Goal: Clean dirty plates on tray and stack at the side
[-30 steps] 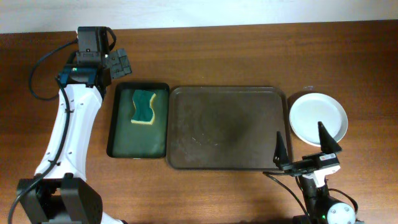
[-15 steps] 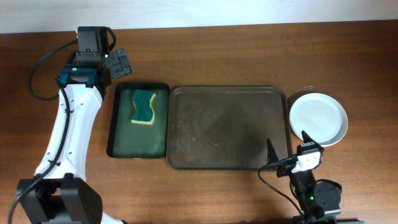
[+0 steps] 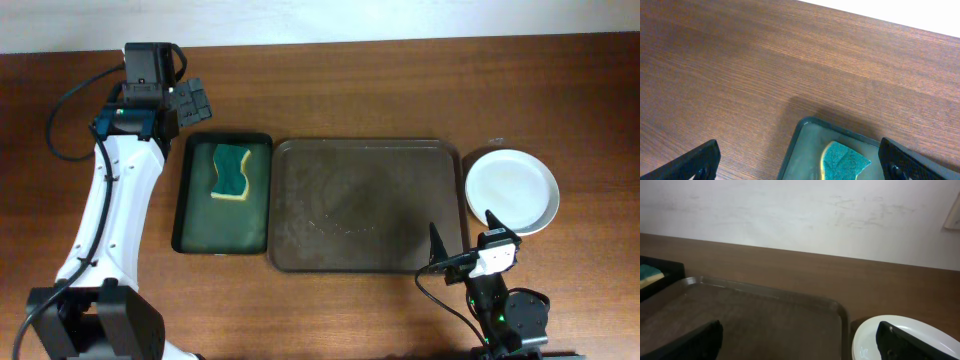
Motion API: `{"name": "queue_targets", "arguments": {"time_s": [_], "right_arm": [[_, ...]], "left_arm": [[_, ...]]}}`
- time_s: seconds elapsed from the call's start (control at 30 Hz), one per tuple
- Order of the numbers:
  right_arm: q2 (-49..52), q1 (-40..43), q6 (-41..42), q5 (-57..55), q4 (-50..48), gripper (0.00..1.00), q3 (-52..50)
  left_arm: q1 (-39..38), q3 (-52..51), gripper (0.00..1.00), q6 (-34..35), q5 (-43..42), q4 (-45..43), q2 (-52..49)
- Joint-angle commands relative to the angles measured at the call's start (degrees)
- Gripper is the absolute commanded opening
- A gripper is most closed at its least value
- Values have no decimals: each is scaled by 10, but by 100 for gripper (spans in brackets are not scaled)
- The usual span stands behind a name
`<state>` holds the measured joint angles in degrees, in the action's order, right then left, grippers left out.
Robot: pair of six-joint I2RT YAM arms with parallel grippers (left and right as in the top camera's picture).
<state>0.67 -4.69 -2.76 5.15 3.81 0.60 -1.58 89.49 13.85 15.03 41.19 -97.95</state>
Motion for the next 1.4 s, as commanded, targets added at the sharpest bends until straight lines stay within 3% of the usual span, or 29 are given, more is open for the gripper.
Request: {"name": "queue_targets", "arguments": {"time_s": [0.0,0.2,0.33,0.5,0.6,0.7,0.9,1.0,1.1,1.37], "right_arm": [[-5,3,7,-9,3,98,-3],[-5,3,6,-9,3,98,-3],[-5,3,6,-9,3,98,-3],[-5,3,6,-9,3,98,-3],[-5,3,6,-9,3,98,-3],[-5,3,6,-9,3,98,-3],[-5,3,6,-9,3,98,-3],[-5,3,6,-9,3,98,-3],[-5,3,6,-9,3,98,-3],[-5,3,6,-9,3,98,-3]], "left_arm": [[0,2,99,-7,3,1,2],[-27,-6,99,-7,2,29,40],[-92,-6,99,-7,2,53,183],[-100,-9,100,-7,4,74,336],[-100,-62,100,-7,9,84,413],[-97,-188,99,-6,8,66,525],[-72,-492,99,-6,-13,-183,801],[-50,-609,99,-6,-50,-425,897],[-39,-683,99,-6,-73,-563,947],[-19,-824,100,-2,-80,-652,977]]}}
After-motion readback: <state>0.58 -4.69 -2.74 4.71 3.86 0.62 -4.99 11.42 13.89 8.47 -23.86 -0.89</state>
